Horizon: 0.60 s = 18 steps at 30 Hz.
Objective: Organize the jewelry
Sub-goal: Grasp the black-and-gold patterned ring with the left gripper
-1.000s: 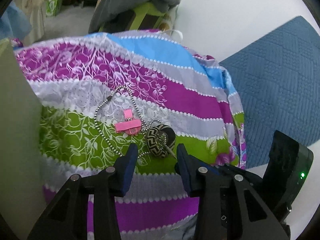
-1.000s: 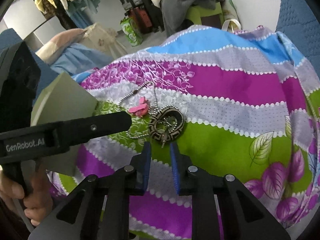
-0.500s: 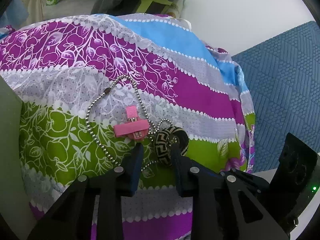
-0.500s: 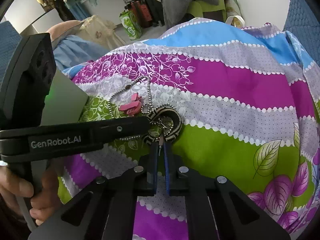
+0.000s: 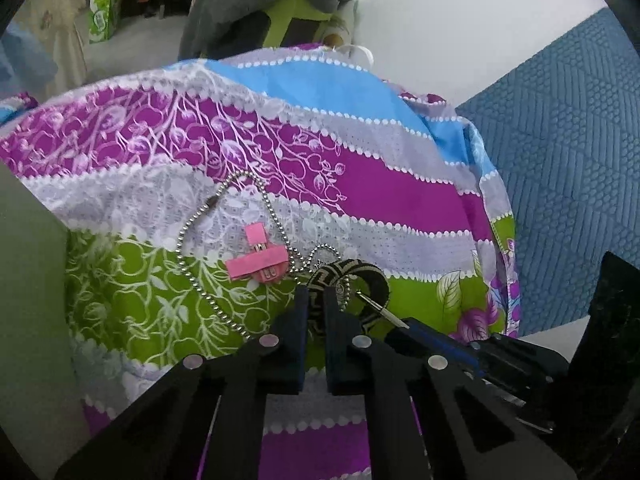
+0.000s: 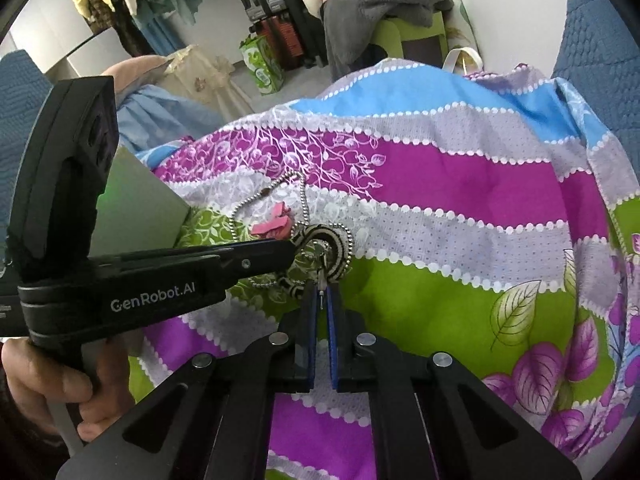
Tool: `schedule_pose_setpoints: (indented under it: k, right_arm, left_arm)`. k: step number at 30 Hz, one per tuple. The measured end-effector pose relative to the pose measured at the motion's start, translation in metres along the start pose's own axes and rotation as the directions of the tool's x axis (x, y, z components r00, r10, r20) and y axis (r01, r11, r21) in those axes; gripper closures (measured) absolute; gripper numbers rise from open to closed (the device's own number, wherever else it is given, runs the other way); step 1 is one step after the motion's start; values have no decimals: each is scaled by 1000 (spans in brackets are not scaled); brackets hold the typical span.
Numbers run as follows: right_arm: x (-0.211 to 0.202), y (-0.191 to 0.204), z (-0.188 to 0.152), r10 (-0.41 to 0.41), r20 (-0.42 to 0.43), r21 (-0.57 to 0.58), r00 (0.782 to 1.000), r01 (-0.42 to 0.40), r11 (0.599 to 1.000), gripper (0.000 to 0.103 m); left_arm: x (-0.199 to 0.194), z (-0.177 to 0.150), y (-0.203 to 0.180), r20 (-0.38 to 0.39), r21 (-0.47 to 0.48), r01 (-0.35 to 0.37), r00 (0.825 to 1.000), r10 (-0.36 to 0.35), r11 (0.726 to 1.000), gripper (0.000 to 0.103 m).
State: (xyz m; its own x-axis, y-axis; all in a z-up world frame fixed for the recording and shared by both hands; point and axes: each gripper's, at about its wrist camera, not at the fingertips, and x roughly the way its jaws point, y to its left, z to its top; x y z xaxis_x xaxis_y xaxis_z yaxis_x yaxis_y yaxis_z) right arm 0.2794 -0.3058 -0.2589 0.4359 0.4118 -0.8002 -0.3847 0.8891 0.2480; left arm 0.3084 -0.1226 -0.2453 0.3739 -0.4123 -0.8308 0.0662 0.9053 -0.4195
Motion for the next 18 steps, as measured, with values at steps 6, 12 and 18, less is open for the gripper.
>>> schedule_pose_setpoints:
  k: [6,12,18]
  right_arm:
    - [-16,12,-6,0,27,-12,1000,0,1000,100]
    - [-36,18,-10,-2,61,8,998,2,1000,100]
    - [-53,25,-15,-50,85,40,995,46,998,100]
  left_arm:
    - [-16,-4,0,13,21,-39,999,39,999,98]
    - [-28,-14,1,18,36,-73,997,73,997,98]
    - [-50,-24,8,37,34,-81,996,79,996,98]
